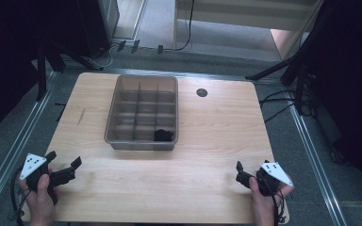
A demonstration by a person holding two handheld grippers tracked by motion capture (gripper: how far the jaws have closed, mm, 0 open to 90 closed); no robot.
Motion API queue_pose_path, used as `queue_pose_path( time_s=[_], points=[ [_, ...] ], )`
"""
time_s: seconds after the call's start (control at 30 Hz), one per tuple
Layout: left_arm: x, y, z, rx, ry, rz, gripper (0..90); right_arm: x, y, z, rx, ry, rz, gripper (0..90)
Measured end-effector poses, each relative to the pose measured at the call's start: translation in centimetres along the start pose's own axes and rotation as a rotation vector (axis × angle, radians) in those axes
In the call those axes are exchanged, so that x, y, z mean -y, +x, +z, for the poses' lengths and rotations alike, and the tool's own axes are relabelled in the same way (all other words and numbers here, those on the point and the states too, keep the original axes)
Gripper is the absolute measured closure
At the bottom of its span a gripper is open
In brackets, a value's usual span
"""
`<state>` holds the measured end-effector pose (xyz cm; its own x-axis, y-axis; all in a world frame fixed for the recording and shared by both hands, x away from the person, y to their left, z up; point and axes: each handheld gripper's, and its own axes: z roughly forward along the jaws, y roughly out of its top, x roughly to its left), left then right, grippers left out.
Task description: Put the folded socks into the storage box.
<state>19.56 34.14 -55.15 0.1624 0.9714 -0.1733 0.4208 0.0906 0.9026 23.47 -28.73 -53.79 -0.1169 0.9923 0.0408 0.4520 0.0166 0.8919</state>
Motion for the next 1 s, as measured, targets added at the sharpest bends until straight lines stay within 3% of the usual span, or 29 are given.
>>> queue_pose_path(
  time_s=[0.5,1.0],
  points=[
    [0.0,0.0,0.1,-0.008,0.005,-0.001,1.3,1.3,-3.7,-2.2,0.047,-0.003,0.058,0.0],
    [-0.2,0.1,0.5,-0.027,0.008,-0.013,1.3,1.8,-3.8,-2.1,0.029,-0.015,0.079,0.0]
  ],
)
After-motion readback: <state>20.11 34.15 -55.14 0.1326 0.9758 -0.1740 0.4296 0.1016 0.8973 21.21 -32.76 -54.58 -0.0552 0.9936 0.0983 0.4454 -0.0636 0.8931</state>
